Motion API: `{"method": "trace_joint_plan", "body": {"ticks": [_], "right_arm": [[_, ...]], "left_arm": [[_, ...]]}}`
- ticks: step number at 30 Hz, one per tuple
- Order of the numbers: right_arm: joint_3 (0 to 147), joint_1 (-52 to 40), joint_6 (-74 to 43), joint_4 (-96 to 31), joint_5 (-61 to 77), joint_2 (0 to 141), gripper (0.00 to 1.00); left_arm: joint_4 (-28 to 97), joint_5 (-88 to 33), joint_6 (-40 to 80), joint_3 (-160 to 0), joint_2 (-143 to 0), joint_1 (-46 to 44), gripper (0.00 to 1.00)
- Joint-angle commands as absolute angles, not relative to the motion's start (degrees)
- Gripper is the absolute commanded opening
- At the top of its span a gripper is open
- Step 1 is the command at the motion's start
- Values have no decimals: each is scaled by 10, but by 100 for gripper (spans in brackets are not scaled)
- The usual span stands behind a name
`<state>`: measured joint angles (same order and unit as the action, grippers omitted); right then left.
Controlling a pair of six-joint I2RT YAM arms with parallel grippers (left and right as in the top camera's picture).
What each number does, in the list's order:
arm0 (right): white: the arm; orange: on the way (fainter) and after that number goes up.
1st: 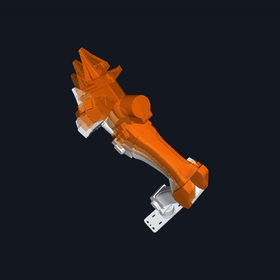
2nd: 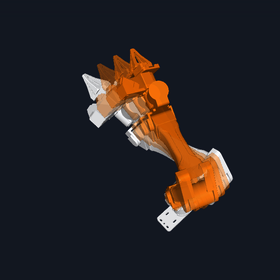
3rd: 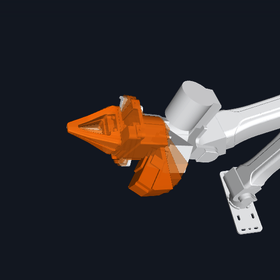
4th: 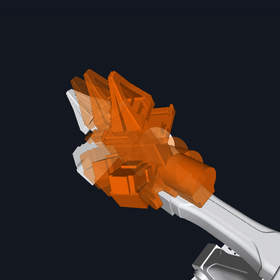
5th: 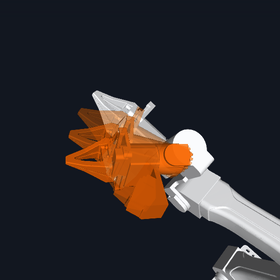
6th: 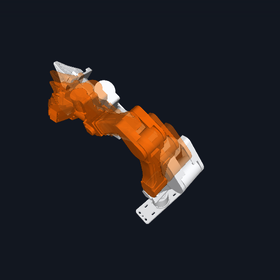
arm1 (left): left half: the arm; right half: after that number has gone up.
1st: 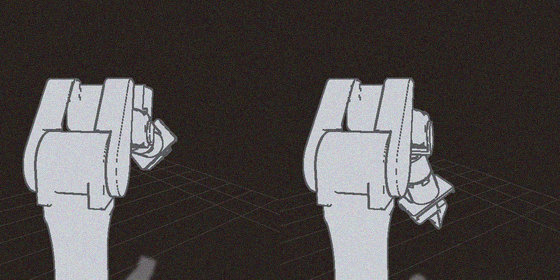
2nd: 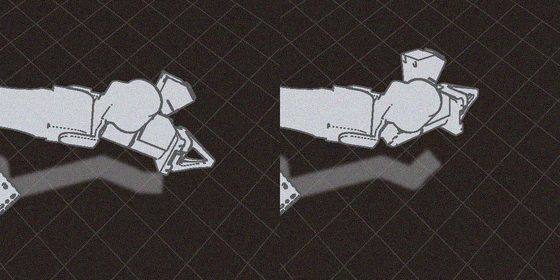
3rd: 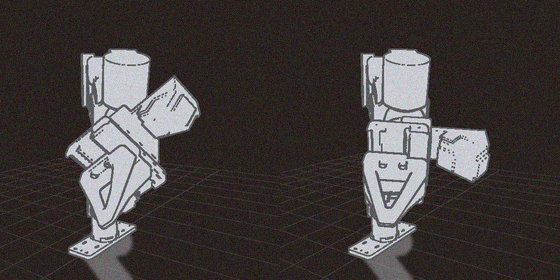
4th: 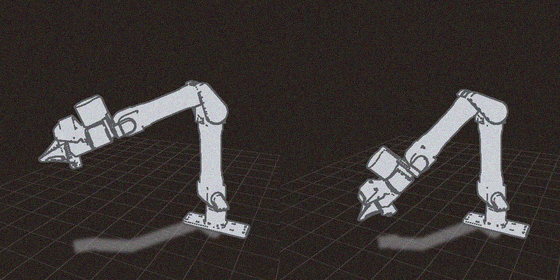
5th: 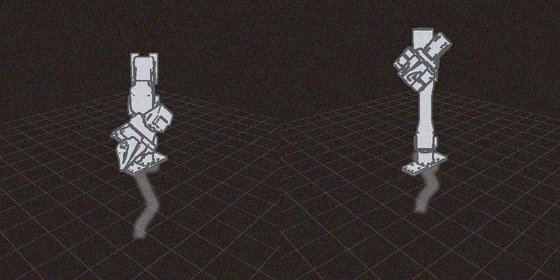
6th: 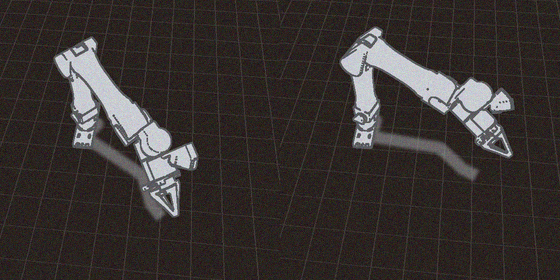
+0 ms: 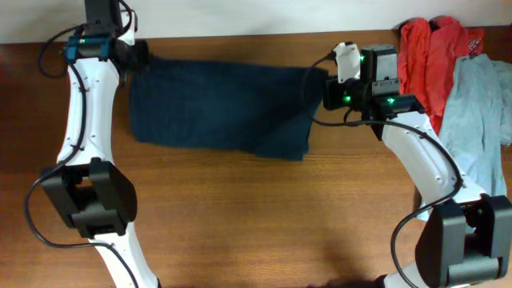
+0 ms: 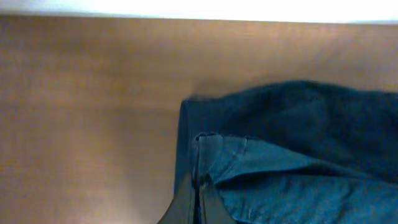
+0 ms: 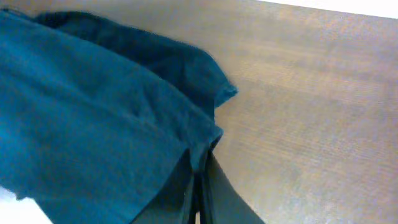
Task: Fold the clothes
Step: 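Lay the stretched shorts along the table's far edge, both grippers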
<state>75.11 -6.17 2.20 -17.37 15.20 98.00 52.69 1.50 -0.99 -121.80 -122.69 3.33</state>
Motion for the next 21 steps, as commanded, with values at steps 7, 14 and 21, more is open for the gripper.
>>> {"method": "trace_joint_plan", "body": {"ticks": [7,14,21], "right_arm": [[758,-66,26,-60,83,1024,18],[758,-71,28,-23,83,1069,13],[758,-71,28,29,83,1069,14]], "left_arm": [[454,28,-6,-1218,-1254,37,0],[451,28,-6,-1218,-1315,37,0],[404,28,-6,-1218,-1327,37,0]]}}
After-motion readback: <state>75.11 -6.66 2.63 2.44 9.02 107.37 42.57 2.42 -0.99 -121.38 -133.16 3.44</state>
